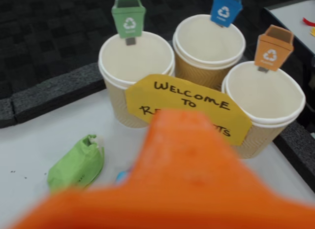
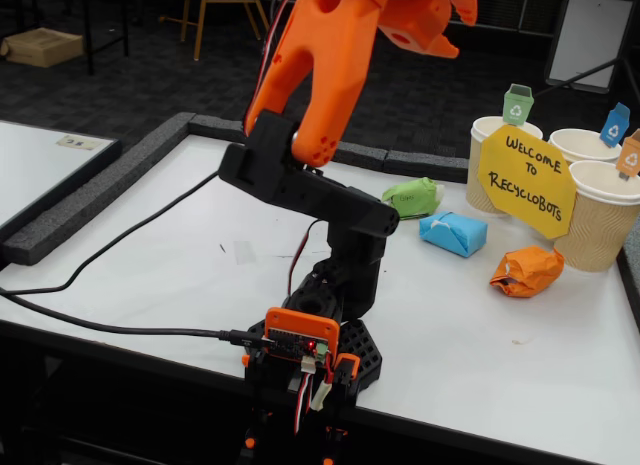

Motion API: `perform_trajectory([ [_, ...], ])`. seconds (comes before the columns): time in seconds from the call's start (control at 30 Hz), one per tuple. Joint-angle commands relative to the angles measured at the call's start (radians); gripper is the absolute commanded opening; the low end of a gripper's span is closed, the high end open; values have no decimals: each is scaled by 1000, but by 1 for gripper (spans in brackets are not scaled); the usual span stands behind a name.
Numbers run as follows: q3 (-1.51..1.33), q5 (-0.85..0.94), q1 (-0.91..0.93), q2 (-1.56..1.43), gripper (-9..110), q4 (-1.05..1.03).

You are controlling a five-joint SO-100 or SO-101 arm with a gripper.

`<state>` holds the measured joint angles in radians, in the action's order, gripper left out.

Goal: Sort rubbish by color.

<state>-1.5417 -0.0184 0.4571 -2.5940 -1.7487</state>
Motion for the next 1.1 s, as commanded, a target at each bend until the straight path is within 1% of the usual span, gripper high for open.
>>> perform_trajectory([
  [0.0, 95, 0, 26, -3, 9, 15],
  [0.3, 63, 0, 55, -2, 9, 31],
  [0.53, -152, 6, 106, 18, 10, 121],
  [0.77, -301, 75, 164, 132, 8, 236],
  [0.9, -360, 186, 196, 199, 8, 298],
  [1.07, -456, 445, 224, 275, 7, 334],
])
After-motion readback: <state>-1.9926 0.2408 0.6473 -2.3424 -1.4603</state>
